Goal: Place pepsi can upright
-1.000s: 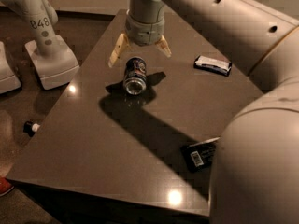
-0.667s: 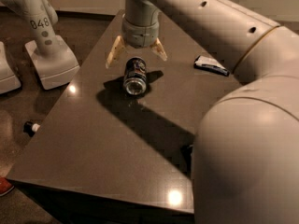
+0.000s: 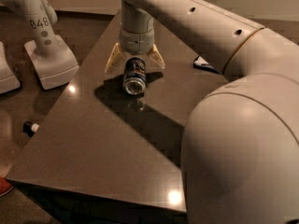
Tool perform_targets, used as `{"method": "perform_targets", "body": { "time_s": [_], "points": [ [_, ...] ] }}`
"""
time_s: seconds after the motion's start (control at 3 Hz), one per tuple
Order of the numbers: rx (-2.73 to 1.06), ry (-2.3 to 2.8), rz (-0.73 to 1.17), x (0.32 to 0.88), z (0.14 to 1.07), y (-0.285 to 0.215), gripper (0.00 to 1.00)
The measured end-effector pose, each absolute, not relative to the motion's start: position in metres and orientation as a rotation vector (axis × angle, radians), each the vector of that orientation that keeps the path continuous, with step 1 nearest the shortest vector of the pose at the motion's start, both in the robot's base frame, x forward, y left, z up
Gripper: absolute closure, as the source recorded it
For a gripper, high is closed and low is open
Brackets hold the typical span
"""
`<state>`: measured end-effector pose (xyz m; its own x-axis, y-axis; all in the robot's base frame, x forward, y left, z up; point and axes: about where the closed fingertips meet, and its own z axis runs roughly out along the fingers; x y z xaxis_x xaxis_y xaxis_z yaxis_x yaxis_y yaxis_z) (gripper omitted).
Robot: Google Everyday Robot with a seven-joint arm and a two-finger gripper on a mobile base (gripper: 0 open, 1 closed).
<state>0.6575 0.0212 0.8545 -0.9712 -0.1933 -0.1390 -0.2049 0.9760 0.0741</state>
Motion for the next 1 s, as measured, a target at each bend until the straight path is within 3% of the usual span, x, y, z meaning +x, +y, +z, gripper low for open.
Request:
{"method": "perform_targets", "body": {
  "time_s": [1.0],
  "points": [
    [-0.453,2.894,0.04,0.643,0.869,0.036,0.72]
  ]
}}
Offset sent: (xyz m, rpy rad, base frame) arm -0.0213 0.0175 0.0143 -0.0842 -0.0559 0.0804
